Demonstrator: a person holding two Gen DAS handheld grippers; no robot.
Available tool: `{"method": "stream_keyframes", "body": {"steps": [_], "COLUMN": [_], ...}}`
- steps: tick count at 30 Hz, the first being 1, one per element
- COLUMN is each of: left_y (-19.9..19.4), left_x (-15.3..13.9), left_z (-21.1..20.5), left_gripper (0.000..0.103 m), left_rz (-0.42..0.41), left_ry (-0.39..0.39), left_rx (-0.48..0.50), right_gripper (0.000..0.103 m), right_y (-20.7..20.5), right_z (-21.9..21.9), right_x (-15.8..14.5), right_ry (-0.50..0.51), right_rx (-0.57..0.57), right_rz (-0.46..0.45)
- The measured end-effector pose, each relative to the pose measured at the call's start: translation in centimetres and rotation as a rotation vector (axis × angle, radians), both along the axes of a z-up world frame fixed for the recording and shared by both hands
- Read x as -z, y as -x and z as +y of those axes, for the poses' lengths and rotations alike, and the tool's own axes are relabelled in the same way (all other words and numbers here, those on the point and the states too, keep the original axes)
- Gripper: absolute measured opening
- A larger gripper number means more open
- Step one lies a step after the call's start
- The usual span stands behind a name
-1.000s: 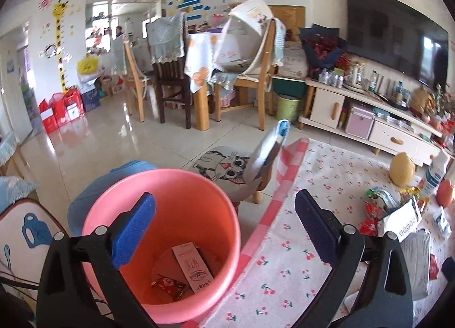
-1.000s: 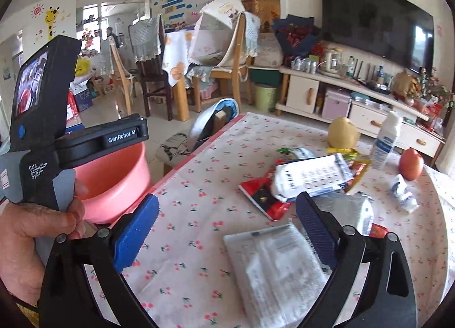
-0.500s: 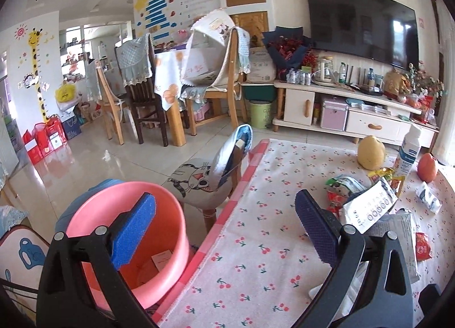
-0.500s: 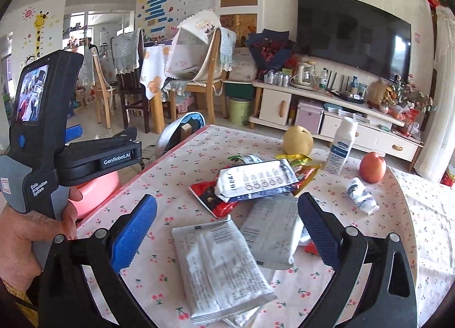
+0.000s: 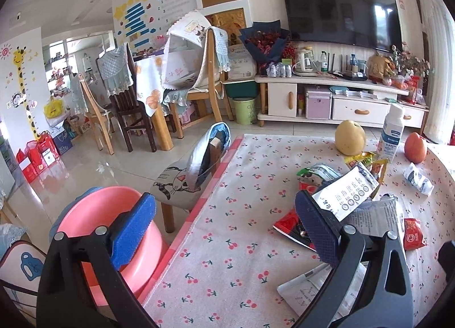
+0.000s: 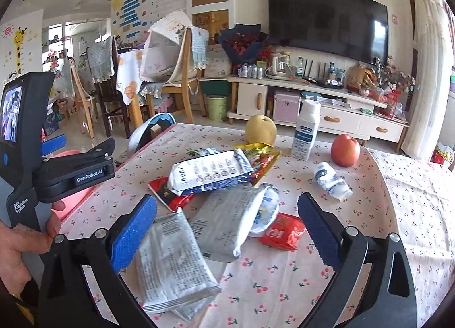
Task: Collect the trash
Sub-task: 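Return the left tool to the table over the grey foil packets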
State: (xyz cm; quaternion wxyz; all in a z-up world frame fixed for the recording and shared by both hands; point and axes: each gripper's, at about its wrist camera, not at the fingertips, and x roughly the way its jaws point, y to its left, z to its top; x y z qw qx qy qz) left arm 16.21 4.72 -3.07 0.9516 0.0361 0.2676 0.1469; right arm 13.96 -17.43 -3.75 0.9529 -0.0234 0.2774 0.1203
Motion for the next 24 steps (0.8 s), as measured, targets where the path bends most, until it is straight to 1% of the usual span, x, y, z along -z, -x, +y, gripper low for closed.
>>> {"method": "stream_keyframes", "body": {"steps": [6, 11, 14, 16, 18, 24], "left_y": [-0.4, -0.6, -0.7, -0.8, -0.9, -1.5], "left_x": [0.3, 0.7, 1.1, 1.3, 1.4, 2.1], "left_z": [-2.0, -3.5, -4.1, -4.3, -4.3, -4.1], "left_gripper": [0.099, 0.099, 0.099, 0.099, 0.099, 0.099], "left_rz": [0.015, 0.024, 0.036, 0.043, 0.056, 0.090], "left_ry": [-0.016, -0.040, -0.063, -0.063, -0.045, 0.070], "left_rx": [0.046, 0.075, 0.092, 0.107, 0.129, 0.254], "right_gripper": [0.098, 0.098, 0.098, 0.098, 0.098, 0.098], "right_y": [-0.9, -1.8, -2.2, -2.3, -2.6, -3.9], "right_z": [-2.0, -3.6, -4.5, -5.3, -6.3, -9.8], "right_x": [0.3, 0.5, 0.4, 0.3, 0.1, 0.3], "right_ry": [0.002, -0.022, -0.031, -0.034, -0.039, -0.067], "right_rx": [0.022, 0.036, 0.047, 0.062, 0.088, 0.164], "right_rz": [0.042, 0.085, 0.094, 0.093, 0.092, 0.122]}}
